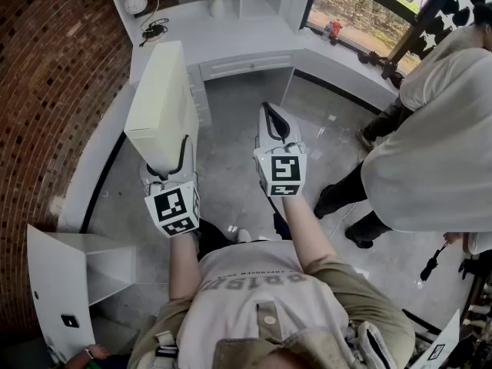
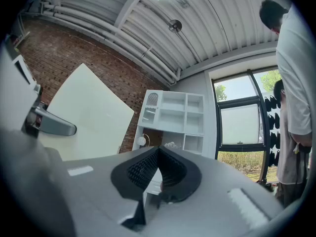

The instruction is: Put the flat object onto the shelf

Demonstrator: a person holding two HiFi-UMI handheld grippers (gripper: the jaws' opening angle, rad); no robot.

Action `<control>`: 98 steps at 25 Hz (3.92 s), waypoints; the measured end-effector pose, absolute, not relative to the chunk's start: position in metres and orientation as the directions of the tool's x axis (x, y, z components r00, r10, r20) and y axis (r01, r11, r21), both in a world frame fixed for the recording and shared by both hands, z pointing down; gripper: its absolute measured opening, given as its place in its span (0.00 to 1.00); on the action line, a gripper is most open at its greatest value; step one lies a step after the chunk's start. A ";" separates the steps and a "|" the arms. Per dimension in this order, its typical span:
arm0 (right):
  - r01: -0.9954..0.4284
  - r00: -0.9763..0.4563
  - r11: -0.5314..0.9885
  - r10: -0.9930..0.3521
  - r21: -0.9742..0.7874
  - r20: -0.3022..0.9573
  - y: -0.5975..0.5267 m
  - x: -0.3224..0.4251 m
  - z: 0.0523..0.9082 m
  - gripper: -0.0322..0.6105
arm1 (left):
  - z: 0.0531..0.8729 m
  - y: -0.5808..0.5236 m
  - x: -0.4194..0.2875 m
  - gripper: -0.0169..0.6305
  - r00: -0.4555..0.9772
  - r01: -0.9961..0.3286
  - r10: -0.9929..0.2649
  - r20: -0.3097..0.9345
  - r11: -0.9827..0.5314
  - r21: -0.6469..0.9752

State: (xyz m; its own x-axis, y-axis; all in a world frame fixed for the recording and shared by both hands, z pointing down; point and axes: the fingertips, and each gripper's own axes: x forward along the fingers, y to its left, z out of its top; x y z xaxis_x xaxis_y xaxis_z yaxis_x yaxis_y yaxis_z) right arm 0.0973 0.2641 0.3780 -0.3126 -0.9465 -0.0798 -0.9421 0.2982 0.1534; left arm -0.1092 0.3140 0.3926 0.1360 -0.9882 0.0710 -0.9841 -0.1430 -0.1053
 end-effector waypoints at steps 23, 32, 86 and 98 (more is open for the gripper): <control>-0.868 -0.373 0.390 -0.921 -0.309 -0.114 0.249 0.130 0.384 0.21 | 0.383 0.291 -0.112 0.50 0.164 -0.946 -0.986 -0.035 -0.167 0.277; -0.352 -0.545 0.264 -0.838 -0.898 -0.032 0.284 0.121 0.492 0.75 | 0.395 0.265 -0.106 0.50 0.089 -0.572 -0.979 -0.181 -0.199 0.796; -0.024 -0.543 0.413 -0.770 -0.910 -0.335 0.078 0.097 0.430 0.52 | 0.410 0.087 -0.136 0.62 0.440 -0.332 -0.856 -0.271 -0.435 0.837; -0.061 -0.494 0.469 -0.781 -0.881 -0.382 -0.077 0.063 0.395 0.52 | 0.378 -0.084 -0.166 0.60 0.531 -0.275 -0.788 -0.312 -0.509 0.816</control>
